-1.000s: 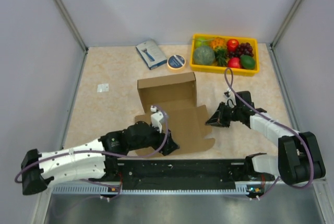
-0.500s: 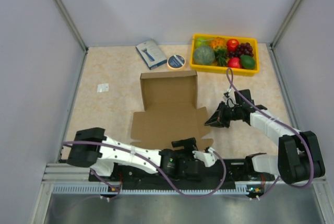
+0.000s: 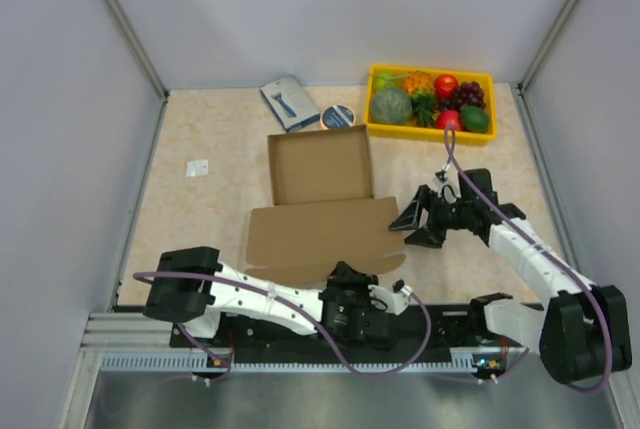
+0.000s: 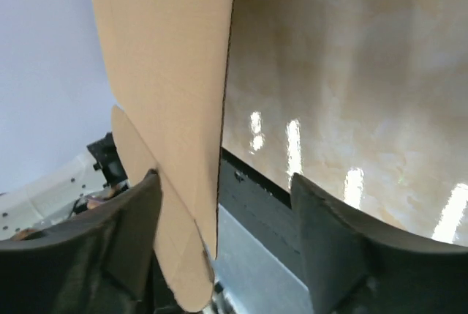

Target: Fold the paper box

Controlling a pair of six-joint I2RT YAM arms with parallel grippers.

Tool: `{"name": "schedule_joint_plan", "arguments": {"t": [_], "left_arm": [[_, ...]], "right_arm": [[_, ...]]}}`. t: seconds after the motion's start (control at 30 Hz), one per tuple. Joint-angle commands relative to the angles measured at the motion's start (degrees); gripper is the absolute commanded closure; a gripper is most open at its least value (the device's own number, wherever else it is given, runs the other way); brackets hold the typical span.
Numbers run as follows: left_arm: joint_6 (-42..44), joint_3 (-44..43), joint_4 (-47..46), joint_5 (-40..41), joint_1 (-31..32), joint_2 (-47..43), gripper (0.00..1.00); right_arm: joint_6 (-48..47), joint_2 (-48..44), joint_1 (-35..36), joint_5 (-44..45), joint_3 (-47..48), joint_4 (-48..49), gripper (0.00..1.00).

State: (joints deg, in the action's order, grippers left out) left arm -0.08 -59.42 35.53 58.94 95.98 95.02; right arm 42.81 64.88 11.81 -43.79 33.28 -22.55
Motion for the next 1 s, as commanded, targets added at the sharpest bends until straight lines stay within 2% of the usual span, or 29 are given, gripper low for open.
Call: {"name": "schedule_joint_plan", "arguments": {"t": [0.0, 0.03, 0.1, 0.13, 0.2, 0.23, 0.3, 0.4, 0.47, 0.53, 0.57, 0.67, 0.77, 0.83, 0.87, 0.93, 0.97], "left_arm": [[-8.07, -8.59, 11.03, 2.33, 0.69, -6.42, 1.00], [-11.06, -14.09, 18.97, 2.41, 1.04, -7.21, 1.00], [-17.29, -20.62, 25.35, -0.39, 1.13, -9.41, 1.00], [-17.76, -25.61, 27.55, -4.58, 0.96, -10.29, 1.00], [-19.59, -30.29, 29.24, -9.17, -0.26, -12.14, 1.00], [-20.65, -35.36, 29.77, -16.50, -1.23, -12.49, 1.00], [-24.34, -41.70, 29.77, -23.31, -5.88, -12.76, 1.00], [-30.93, -44.81, 27.23, -34.47, -14.92, -12.85, 1.00], [-35.49, -45.08, 25.04, -42.19, -22.55, -12.76, 1.00], [-37.97, -45.61, 23.19, -47.40, -27.32, -12.06, 1.00], [-41.46, -46.13, 22.92, -48.29, -31.00, -11.53, 1.00], [-47.52, -48.33, 19.68, -51.72, -36.28, -9.33, 1.00], [-56.31, -47.81, 14.76, -54.62, -41.03, -7.49, 1.00], [-61.34, -49.73, 16.14, -51.93, -42.98, -4.69, 1.00], [-64.40, -50.61, 17.02, -50.51, -44.64, -3.63, 1.00], [-67.85, -52.55, 19.66, -48.57, -46.67, -0.91, 1.00], [-70.82, -52.38, 20.28, -48.65, -48.77, -0.28, 1.00]], "right_arm": [[-8.34, -7.65, -3.19, 5.71, 10.47, -9.85, 0.23], [-10.70, -10.19, -4.24, 7.13, 15.28, -11.54, 0.17], [-12.65, -12.49, -6.96, 11.94, 20.40, -15.83, 0.12], [-14.84, -13.46, -7.41, 13.63, 25.73, -17.25, 0.08], [-16.96, -13.12, -7.51, 18.54, 30.68, -19.72, 0.06], [-18.62, -11.90, -7.51, 19.70, 34.62, -21.91, 0.05], [-20.30, -10.49, -7.51, 22.95, 37.90, -24.38, 0.03], [-22.15, -10.39, -7.51, 28.75, 39.67, -26.41, 0.01], [-22.42, -10.57, -7.51, 30.68, 38.80, -26.58, 0.01], [-22.68, -10.65, -7.42, 31.13, 37.83, -26.85, 0.01], [-22.94, -11.52, -7.51, 31.48, 37.30, -27.02, 0.01], [-25.40, -13.11, -6.46, 31.32, 36.16, -27.73, 0.01], [-27.42, -16.70, -1.30, 26.42, 33.88, -25.81, 0.01], [-25.95, -20.66, 2.67, 22.89, 30.20, -23.00, 0.01], [-25.24, -21.63, 7.30, 22.79, 29.57, -22.11, 0.01], [-23.83, -23.74, 13.47, 27.24, 29.30, -21.40, 0.01], [-23.47, -24.18, 20.37, 32.49, 29.21, -20.96, 0.01]]}}
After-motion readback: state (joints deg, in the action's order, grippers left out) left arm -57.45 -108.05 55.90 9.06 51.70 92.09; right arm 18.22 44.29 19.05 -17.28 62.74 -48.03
